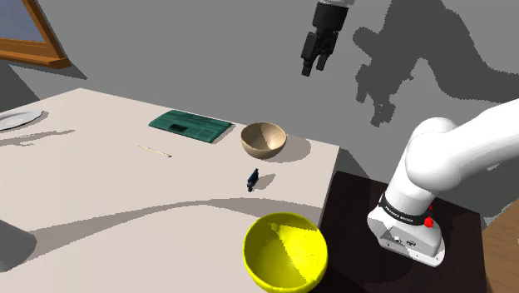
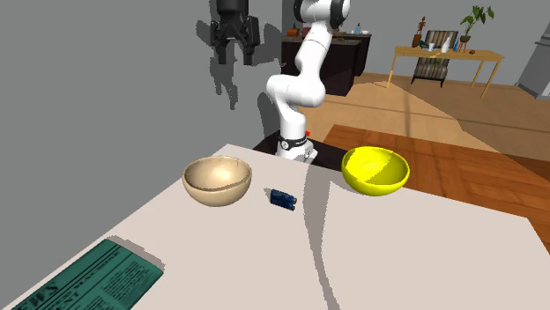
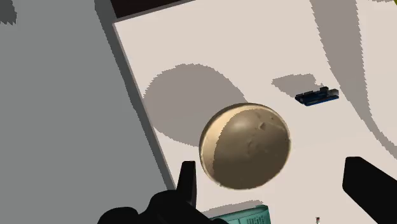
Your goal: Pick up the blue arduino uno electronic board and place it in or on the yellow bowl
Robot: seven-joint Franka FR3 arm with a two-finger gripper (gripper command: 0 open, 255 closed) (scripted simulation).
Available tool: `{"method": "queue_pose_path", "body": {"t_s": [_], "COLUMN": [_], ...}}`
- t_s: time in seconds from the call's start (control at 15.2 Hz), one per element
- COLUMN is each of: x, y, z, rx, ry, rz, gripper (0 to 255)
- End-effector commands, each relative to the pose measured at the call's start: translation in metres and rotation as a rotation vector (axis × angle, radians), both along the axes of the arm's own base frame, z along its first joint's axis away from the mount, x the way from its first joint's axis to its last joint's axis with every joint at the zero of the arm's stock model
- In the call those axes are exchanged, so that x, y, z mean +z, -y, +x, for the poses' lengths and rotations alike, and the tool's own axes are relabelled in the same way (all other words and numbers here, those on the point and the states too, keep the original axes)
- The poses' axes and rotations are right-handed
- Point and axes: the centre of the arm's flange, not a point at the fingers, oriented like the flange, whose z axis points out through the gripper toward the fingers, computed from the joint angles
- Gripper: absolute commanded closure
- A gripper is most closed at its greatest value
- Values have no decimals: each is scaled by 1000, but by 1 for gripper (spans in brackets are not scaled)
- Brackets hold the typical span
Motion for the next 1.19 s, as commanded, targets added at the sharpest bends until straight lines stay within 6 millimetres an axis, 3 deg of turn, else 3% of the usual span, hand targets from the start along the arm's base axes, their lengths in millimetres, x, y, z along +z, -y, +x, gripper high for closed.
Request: {"method": "queue_pose_path", "body": {"t_s": [0.0, 1.12], "x": [0, -168], "y": [0, -149], "z": [0, 59], "rx": [0, -39], "ry": [0, -89], "rz": [0, -61], "gripper": [0, 0]}}
